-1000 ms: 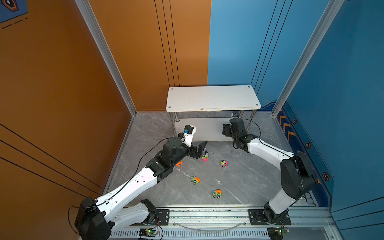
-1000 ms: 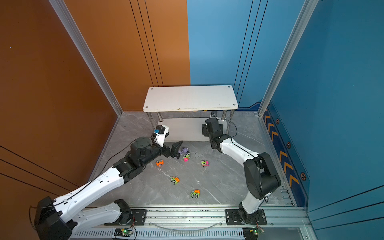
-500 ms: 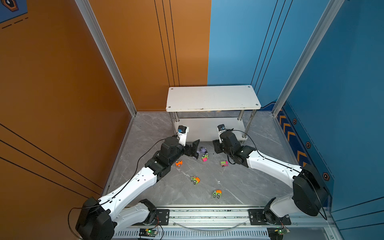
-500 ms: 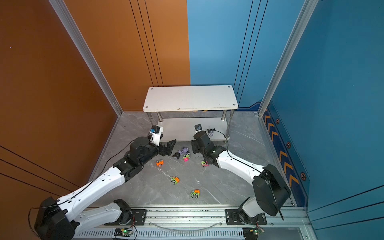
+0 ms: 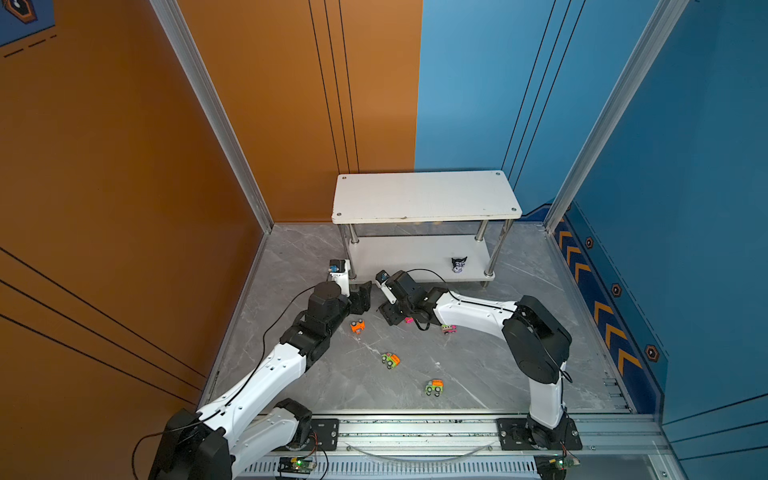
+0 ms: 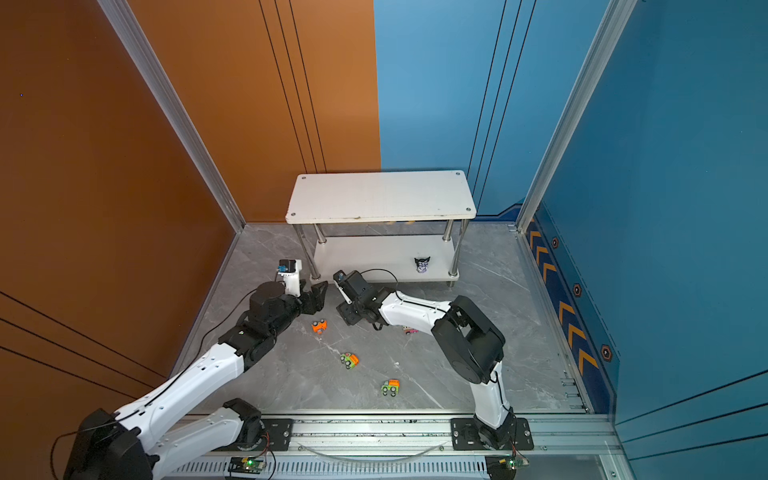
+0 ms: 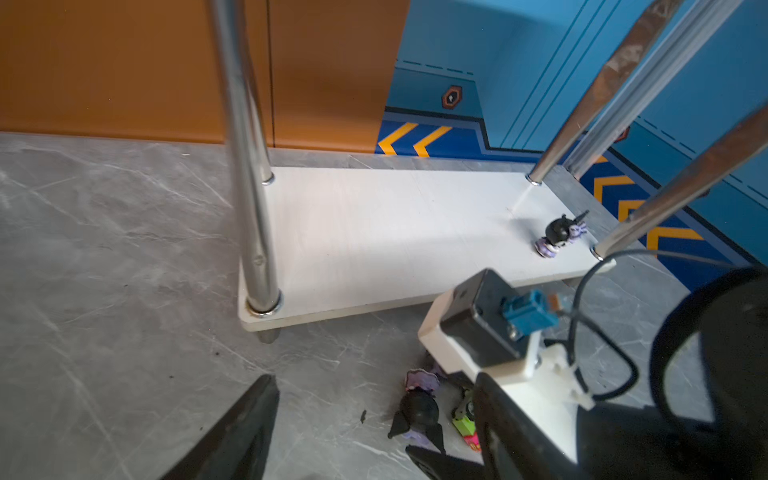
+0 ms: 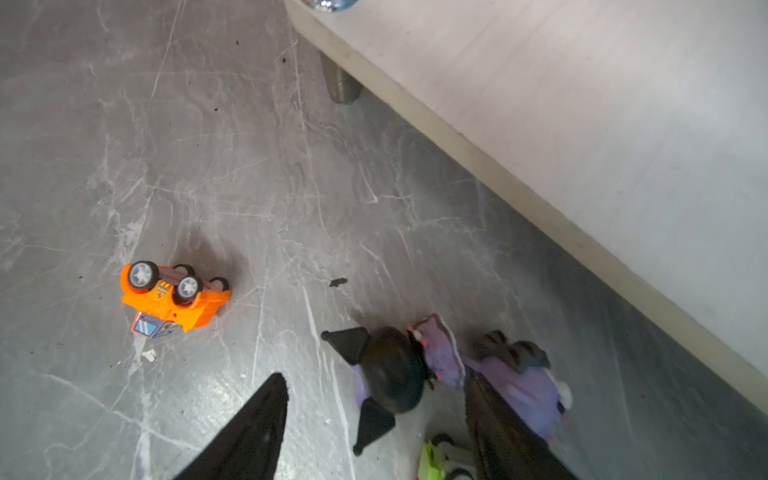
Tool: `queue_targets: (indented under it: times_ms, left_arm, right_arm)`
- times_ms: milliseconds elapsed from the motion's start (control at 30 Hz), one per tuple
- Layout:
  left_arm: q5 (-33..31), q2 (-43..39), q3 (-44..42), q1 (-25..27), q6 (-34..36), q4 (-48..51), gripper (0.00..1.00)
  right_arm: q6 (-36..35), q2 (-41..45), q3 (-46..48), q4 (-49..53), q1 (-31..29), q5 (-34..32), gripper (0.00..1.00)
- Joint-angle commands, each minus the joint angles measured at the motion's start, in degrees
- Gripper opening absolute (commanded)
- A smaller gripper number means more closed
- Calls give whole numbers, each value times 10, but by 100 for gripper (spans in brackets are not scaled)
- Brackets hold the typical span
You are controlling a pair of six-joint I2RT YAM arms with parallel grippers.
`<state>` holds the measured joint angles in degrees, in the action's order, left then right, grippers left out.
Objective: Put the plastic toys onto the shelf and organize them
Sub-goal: 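Move the right gripper back over the second black Kuromi figure on the floor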
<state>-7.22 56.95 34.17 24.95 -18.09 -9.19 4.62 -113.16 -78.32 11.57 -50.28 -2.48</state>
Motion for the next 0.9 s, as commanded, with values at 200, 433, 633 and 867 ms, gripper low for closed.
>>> queue_targets:
  times_ms: [200, 433, 633, 867]
  left_arm:
    - [-22, -31, -14, -35, -20, 6, 74]
    - [1, -8, -4, -36, -28, -4, 74]
    - [9, 0, -1, -36, -30, -5, 74]
    - [19, 10, 7, -36, -34, -12, 74]
  right_arm:
    - [-31, -81, -76, 67, -3, 31, 69]
    - [-26, -119, -111, 70, 6, 48, 68]
    - [-32, -93, -79, 76, 12, 118, 62]
    - [-32, 4, 18, 90, 6, 175, 61]
